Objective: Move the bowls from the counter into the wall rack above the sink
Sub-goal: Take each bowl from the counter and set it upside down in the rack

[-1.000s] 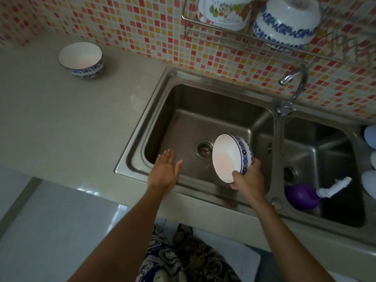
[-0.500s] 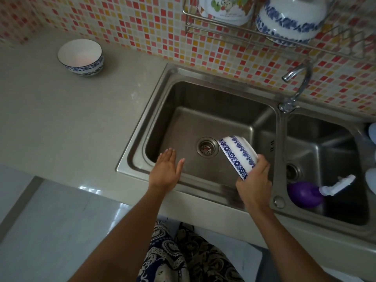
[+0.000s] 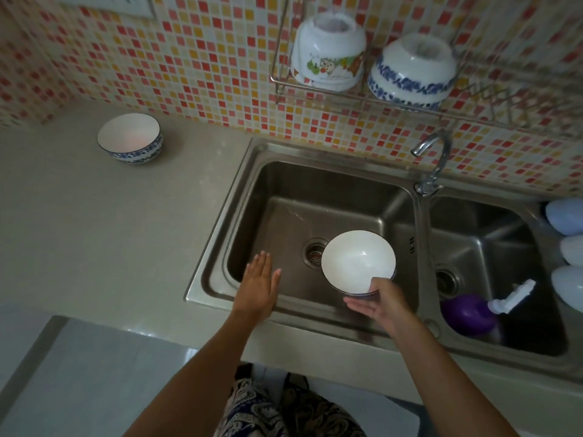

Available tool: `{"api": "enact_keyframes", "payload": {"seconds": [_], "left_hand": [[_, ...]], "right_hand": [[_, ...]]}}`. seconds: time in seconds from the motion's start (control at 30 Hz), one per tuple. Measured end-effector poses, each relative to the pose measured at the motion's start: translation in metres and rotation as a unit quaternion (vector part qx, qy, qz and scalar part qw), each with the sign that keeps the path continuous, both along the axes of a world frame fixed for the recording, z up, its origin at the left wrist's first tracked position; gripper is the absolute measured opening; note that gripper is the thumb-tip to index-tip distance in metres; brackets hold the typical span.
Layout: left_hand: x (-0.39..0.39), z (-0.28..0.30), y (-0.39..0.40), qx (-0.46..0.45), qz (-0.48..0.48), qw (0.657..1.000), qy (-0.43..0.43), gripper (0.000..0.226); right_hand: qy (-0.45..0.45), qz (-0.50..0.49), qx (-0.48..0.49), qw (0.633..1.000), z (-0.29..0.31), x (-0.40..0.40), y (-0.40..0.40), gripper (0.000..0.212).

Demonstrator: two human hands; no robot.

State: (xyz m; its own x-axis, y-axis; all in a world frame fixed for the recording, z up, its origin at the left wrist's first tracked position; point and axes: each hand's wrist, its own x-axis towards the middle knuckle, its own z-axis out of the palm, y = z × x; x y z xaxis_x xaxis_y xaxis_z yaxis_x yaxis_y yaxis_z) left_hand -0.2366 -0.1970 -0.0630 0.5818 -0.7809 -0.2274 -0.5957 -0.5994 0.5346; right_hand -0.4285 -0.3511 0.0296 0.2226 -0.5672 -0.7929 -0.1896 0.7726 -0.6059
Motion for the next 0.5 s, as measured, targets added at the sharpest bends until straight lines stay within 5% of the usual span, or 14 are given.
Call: {"api": "enact_keyframes", "payload": {"seconds": [0.27, 0.5], "left_hand": [[0.052, 0.085, -0.053, -0.143, -0.038, 0.983, -0.109, 0.083], [0.082, 0.197, -0.122, -0.290, -0.096, 0.922, -0.236, 0.054]], "right_hand": [[-0.124, 0.027, -0.010, 0.992, 0.061, 0.011, -0.009, 0.042], [-0.240, 0.072, -0.068, 0.966, 0.141, 0.030, -0.023, 0.032]]}}
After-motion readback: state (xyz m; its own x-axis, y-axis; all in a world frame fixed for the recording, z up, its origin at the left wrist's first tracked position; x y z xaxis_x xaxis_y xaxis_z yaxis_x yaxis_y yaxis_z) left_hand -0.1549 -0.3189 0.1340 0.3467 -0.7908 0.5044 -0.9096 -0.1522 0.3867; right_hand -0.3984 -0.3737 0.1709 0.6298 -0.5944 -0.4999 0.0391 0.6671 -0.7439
